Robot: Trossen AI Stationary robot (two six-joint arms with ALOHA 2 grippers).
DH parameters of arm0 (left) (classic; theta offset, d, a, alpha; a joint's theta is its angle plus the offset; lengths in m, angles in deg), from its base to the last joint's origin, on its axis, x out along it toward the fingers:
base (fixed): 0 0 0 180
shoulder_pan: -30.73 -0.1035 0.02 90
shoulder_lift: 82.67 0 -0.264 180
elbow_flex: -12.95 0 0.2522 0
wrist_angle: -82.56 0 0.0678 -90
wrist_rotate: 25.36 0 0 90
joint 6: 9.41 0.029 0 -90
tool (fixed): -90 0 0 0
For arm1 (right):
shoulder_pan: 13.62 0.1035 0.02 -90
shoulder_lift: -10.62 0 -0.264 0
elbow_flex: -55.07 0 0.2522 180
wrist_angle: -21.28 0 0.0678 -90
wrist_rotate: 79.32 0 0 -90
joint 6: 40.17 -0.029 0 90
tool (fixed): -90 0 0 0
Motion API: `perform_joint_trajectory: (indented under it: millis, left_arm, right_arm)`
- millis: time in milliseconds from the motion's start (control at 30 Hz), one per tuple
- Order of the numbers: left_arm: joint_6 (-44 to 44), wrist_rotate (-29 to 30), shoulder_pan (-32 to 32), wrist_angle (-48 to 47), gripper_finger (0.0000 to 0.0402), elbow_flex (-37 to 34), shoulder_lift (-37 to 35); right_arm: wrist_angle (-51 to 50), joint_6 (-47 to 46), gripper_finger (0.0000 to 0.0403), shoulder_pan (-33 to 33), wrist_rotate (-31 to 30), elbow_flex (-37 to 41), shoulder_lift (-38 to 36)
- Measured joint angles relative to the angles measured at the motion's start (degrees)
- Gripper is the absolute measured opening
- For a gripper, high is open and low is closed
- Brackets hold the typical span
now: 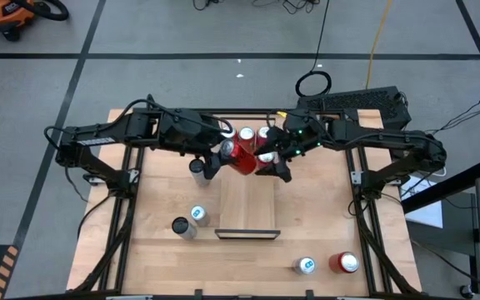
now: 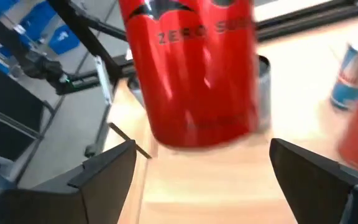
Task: Place canned beverage on shelf
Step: Put the left red soda can on the shelf aligned with the other red soda can
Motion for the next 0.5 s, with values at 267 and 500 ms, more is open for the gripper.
perform_joint_trajectory:
  millis: [267,500]
  left_arm:
    - [6.4,1.1,-0.2,-1.1,0.0282,0.0,3.1]
    - [13.3,1.6,-1.6,-2.1,0.0282,0.0,8.8]
  right_arm:
    - [-11.3,1.6,0.0345,-1.3,-1.6,0.1,-7.0]
    - [-18.8,1.4,0.0345,-1.4,-11.1,0.1,-14.7]
